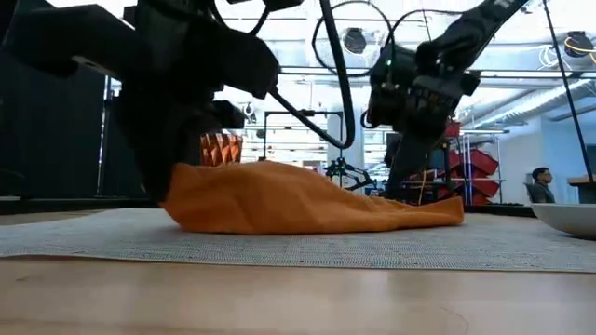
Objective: Set table place
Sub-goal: Fold the orange table napkin
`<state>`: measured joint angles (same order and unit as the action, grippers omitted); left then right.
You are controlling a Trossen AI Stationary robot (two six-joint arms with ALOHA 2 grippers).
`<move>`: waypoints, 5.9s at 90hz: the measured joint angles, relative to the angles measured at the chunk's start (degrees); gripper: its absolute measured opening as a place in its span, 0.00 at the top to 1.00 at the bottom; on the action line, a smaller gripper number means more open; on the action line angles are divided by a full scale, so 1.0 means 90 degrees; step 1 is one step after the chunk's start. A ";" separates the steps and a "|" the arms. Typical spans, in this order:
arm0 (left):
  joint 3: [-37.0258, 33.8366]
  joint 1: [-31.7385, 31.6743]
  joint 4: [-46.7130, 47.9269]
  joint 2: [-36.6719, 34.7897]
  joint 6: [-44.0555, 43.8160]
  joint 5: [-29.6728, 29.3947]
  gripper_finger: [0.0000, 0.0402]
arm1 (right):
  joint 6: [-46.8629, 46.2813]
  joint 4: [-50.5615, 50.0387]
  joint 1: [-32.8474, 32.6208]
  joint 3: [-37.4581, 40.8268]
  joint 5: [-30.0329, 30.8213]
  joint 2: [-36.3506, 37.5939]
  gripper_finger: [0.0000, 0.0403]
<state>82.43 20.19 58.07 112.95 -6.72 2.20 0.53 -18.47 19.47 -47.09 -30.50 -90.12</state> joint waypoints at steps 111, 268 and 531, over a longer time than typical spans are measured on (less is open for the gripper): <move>-0.0121 0.0094 -0.0266 0.0027 0.0077 -0.0058 1.00 | 0.0785 0.0331 0.0803 -0.0857 -0.1098 -0.1264 0.89; -0.0289 0.0043 -0.0406 0.0027 0.0121 0.0126 1.00 | 0.0980 0.0860 0.0287 -0.0852 -0.2567 -0.1856 0.98; -0.1447 -0.0941 -0.0805 -0.1178 -0.1218 -0.1435 0.80 | -0.2965 0.1878 -0.4565 0.1596 0.0243 0.1234 0.74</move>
<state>69.41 11.72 50.82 102.34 -17.68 -10.72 -26.15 -1.57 -21.61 -32.73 -28.32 -79.01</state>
